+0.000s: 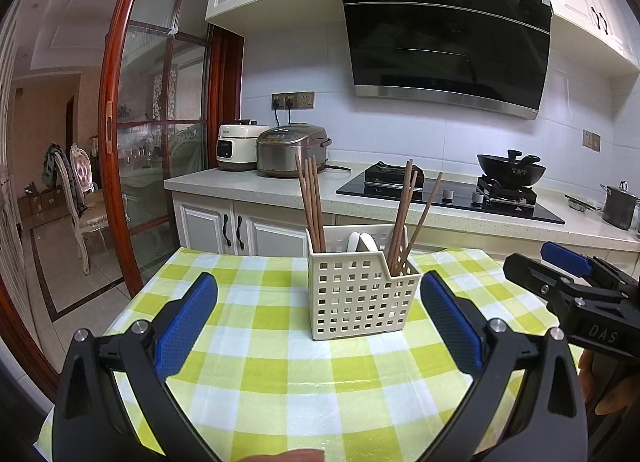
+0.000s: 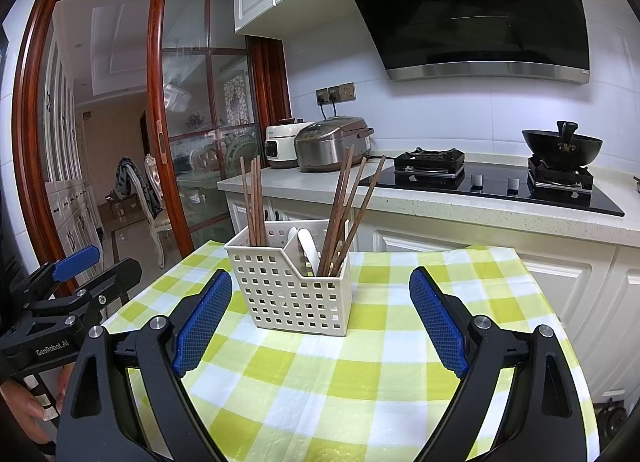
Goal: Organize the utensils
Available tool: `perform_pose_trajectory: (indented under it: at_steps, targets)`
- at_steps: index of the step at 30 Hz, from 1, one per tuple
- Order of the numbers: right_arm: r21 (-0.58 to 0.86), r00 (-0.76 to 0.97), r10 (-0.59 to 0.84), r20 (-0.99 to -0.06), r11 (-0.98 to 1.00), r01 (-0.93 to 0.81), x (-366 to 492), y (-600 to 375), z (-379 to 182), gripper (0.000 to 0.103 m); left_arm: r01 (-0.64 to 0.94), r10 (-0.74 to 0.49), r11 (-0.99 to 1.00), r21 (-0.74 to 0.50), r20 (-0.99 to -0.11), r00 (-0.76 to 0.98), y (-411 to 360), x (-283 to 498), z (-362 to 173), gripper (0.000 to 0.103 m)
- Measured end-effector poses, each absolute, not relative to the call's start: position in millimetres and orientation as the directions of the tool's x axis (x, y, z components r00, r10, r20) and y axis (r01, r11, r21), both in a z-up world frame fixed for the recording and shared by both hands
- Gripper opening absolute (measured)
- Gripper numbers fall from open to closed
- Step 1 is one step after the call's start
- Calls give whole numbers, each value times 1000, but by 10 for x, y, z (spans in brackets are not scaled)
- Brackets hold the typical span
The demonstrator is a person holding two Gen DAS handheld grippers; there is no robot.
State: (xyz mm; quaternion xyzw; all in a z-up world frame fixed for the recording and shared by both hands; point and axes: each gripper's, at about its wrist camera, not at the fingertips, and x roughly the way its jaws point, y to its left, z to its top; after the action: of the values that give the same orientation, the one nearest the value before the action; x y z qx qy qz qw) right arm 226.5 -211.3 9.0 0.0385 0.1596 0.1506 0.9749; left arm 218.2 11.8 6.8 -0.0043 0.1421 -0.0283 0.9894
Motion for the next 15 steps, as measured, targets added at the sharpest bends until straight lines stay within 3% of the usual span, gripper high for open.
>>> perform_pose_trajectory:
  at_steps: [15]
  targets:
    - [123,904,306,-299,952,-282,2262,-2111,87,85,68,-70,998,-15,-267,961,110,2124,73,98]
